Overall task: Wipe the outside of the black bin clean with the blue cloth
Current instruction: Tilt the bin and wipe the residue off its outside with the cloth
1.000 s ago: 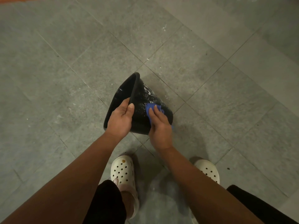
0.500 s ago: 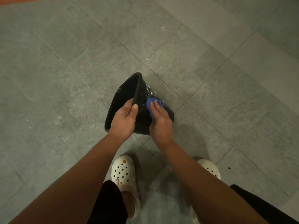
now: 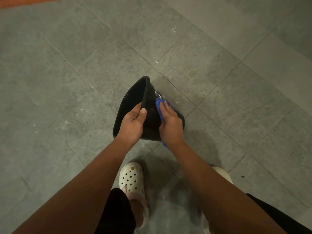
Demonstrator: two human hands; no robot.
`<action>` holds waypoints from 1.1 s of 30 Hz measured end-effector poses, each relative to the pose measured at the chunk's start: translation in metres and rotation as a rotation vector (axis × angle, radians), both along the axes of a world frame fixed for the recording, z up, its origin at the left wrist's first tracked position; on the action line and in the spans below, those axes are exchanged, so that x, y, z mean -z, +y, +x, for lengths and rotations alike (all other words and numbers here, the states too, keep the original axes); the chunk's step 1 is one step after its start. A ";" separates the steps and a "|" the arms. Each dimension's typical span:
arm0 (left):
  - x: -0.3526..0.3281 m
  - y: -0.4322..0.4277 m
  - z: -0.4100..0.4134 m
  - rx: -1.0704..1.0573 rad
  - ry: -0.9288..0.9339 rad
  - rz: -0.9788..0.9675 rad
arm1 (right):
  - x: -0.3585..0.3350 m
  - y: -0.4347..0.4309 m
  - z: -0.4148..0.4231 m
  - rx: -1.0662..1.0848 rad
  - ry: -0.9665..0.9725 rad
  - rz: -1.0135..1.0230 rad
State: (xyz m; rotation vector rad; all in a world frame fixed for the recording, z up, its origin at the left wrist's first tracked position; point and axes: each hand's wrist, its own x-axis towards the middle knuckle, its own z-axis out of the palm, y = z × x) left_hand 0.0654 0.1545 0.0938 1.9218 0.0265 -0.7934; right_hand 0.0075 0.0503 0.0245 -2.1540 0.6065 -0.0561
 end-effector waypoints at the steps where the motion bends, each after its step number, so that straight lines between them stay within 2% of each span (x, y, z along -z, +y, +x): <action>1: 0.000 0.000 -0.001 -0.010 0.008 -0.007 | 0.002 -0.002 -0.002 0.024 0.023 -0.003; 4: -0.002 -0.001 0.000 -0.032 0.014 -0.020 | -0.002 0.010 -0.010 0.104 0.010 0.026; 9: -0.003 0.004 0.004 -0.056 0.073 -0.065 | -0.010 0.019 -0.015 0.009 -0.187 0.103; 12: -0.001 0.002 0.001 -0.057 0.098 -0.107 | -0.005 0.006 -0.002 -0.017 -0.143 0.083; 16: 0.000 -0.002 0.004 -0.145 0.092 -0.094 | 0.001 0.014 -0.011 0.118 -0.043 0.070; 22: 0.001 0.006 0.013 -0.197 0.104 -0.118 | -0.011 0.034 -0.013 -0.070 -0.229 0.097; 29: 0.002 0.000 0.008 -0.182 0.104 -0.114 | -0.001 0.016 -0.001 0.036 -0.063 0.004; 33: 0.002 0.001 0.011 -0.211 0.107 -0.122 | -0.003 0.025 -0.017 -0.031 -0.233 0.059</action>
